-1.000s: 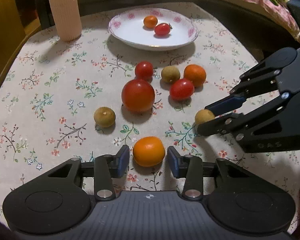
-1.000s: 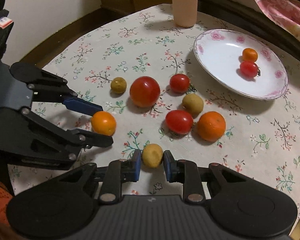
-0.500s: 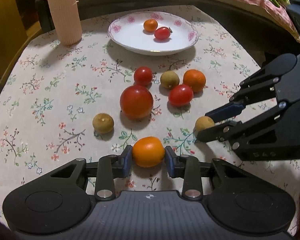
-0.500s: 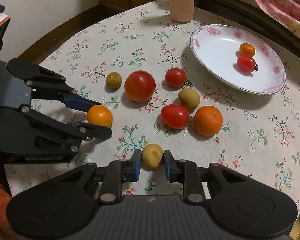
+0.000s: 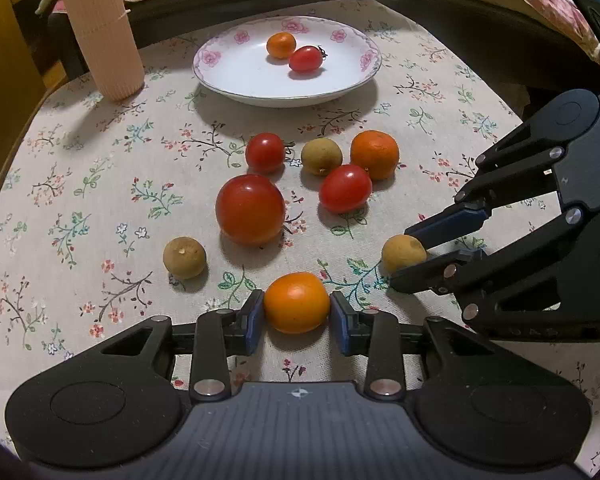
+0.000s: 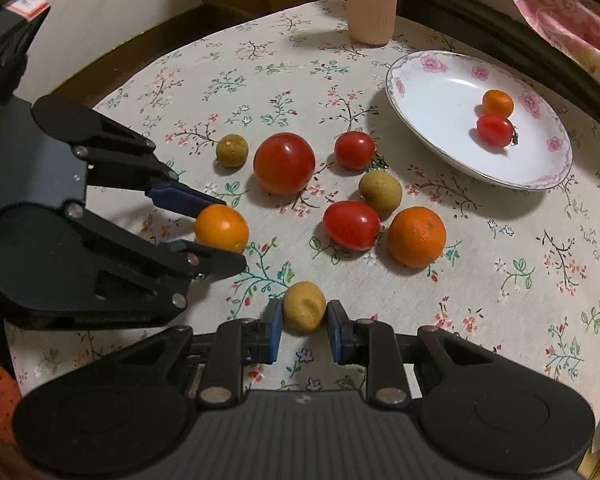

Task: Organize fruits
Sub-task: 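Carry both held fruits to the white plate and open both tools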

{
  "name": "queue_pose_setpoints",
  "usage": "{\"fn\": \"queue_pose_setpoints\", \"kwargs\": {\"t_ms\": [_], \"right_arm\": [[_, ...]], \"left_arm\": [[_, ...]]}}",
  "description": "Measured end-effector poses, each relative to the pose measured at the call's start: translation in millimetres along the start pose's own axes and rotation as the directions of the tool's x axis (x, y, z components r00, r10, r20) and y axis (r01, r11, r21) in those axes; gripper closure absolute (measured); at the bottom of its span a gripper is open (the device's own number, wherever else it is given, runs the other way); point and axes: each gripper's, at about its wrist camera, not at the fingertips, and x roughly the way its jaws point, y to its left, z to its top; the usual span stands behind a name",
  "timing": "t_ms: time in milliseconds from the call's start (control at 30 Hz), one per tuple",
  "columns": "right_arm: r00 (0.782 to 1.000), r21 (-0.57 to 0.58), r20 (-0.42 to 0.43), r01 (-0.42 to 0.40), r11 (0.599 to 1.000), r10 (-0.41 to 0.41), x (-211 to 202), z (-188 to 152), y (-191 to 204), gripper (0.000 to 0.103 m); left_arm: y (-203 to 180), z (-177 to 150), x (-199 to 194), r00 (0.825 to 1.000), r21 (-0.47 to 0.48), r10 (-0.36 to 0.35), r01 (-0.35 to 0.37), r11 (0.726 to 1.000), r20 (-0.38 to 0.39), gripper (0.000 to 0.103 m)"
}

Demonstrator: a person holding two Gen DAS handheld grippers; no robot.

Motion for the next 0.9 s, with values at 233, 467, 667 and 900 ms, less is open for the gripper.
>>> {"fn": "queue_pose_setpoints", "kwargs": {"t_ms": [233, 467, 667, 900], "right_arm": [[1.000, 0.036, 0.000, -0.006, 0.999, 0.006, -3, 1, -6, 0.073], [0.996, 0.113, 0.085, 0.021, 0.993, -0.031, -24, 14, -30, 0.073], [0.987, 0.175, 0.127, 0.080, 0.981, -0.103, -28, 31, -52, 0.073], [0.974, 0.232, 0.135, 0.146, 0.962, -0.181, -17, 49, -77, 0.073]], "left_arm": [[3, 6, -2, 0.999, -0.026, -0.035, 0.035, 0.999, -0.004, 0.061], [3, 40, -10, 0.997, -0.055, -0.019, 0.024, 0.998, 0.078, 0.061], [7, 80, -5, 0.991, -0.085, 0.005, 0.006, 0.996, 0.134, 0.061], [11, 110, 14, 0.986, -0.104, 0.042, -0.025, 0.994, 0.163, 0.061]]}}
